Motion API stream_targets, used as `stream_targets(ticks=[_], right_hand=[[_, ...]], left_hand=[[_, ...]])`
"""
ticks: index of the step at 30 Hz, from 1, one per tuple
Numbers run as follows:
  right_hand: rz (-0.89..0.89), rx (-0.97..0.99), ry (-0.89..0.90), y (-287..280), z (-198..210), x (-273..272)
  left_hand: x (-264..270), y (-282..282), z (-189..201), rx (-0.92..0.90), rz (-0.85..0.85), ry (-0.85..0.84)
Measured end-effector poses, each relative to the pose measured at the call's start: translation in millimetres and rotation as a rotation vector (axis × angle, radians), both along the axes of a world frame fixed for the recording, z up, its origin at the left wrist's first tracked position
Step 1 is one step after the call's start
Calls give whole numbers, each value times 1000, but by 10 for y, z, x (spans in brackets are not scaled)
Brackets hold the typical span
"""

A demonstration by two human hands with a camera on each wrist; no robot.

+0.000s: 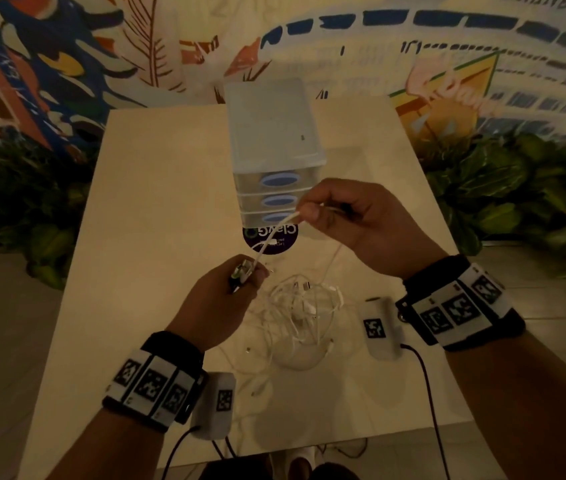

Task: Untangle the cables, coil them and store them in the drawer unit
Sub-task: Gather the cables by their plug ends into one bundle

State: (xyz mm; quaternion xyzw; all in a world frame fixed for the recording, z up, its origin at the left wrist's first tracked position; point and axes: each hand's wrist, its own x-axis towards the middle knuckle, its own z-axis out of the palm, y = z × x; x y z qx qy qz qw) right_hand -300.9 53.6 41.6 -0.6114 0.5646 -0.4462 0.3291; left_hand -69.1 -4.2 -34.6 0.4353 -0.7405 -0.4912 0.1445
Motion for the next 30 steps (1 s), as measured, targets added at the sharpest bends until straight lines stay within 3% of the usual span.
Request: stream_targets(ticks=[9, 12, 15, 18, 23, 30], right_hand=[[-104, 32, 164, -2, -165, -219], [-142, 78, 237, 7, -433, -354], [-176, 109, 426, 32, -850, -504], [-201, 293, 487, 90, -1221, -606], [-177, 571, 397, 172, -1506, -628], [-268, 382, 68, 191, -1115, -464]], left_hand=[[147, -93, 254, 41, 277, 315], [210, -137, 389, 48, 313, 413], [266, -190, 525, 83, 346, 531], [324, -234, 649, 113, 345, 591], [398, -265, 687, 113, 351, 558], [395, -253, 567, 109, 310, 397]])
